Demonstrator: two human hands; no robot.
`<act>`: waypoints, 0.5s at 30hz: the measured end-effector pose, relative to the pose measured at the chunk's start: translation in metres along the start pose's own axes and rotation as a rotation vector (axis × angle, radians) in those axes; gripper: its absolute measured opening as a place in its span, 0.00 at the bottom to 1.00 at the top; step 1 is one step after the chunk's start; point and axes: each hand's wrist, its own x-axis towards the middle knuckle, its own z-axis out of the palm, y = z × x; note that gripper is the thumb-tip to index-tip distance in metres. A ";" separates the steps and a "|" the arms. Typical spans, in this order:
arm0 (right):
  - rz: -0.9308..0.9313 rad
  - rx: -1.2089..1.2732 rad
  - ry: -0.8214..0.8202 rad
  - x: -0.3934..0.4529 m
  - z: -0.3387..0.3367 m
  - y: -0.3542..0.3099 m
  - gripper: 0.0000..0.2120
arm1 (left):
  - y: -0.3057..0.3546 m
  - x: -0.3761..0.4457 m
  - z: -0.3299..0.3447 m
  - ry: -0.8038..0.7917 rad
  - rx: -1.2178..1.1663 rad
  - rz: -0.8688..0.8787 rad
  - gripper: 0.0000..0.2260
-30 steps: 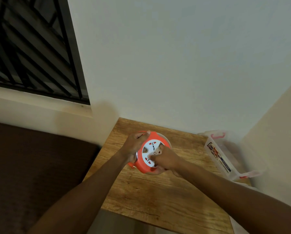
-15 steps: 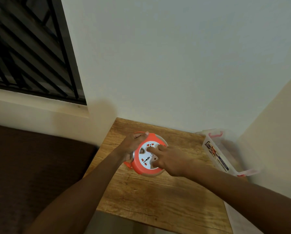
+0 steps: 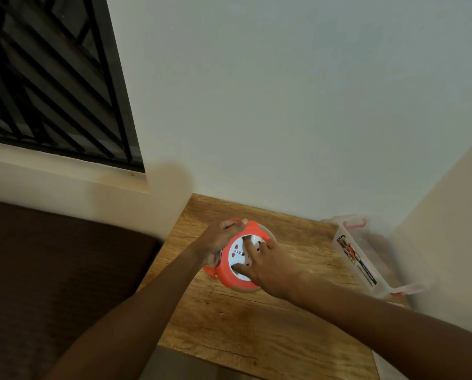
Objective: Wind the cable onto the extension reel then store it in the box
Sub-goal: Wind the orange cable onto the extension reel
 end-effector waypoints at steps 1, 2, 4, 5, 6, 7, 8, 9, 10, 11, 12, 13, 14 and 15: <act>0.043 0.041 -0.010 0.003 0.000 -0.001 0.31 | 0.000 0.000 0.000 0.006 0.004 0.007 0.11; 0.079 0.084 -0.017 0.004 0.000 -0.002 0.34 | -0.001 0.001 0.000 0.013 0.009 0.012 0.12; 0.141 0.186 -0.036 0.007 0.001 -0.004 0.38 | -0.003 0.002 0.000 0.037 0.013 0.015 0.13; 0.187 0.266 -0.040 0.009 0.001 -0.005 0.40 | -0.005 0.002 0.000 0.051 0.010 0.020 0.13; 0.248 0.371 -0.037 0.011 0.001 -0.005 0.40 | -0.006 0.003 0.001 0.063 0.007 0.028 0.13; 0.317 0.483 -0.033 0.013 0.001 -0.004 0.40 | -0.007 0.003 0.002 0.069 0.004 0.034 0.13; 0.378 0.581 -0.036 0.016 0.001 -0.002 0.37 | -0.009 0.003 0.003 0.067 0.002 0.036 0.13; 0.417 0.658 -0.050 0.018 0.000 0.000 0.34 | -0.010 0.003 0.004 0.063 0.003 0.034 0.12; 0.432 0.711 -0.067 0.019 -0.001 0.001 0.31 | -0.011 0.004 0.004 0.061 0.010 0.027 0.12; 0.431 0.730 -0.078 0.019 -0.002 0.001 0.31 | -0.012 0.004 0.004 0.061 0.019 0.019 0.12; 0.419 0.711 -0.080 0.016 -0.002 0.001 0.32 | -0.012 0.004 0.004 0.059 0.021 0.014 0.12; 0.400 0.656 -0.070 0.013 -0.001 0.000 0.35 | -0.012 0.004 0.004 0.057 0.012 0.012 0.12; 0.371 0.568 -0.044 0.010 0.000 0.000 0.39 | -0.011 0.004 0.003 0.056 -0.002 0.011 0.11; 0.330 0.459 -0.009 0.005 0.003 0.001 0.41 | -0.009 0.004 0.002 0.060 -0.022 0.011 0.11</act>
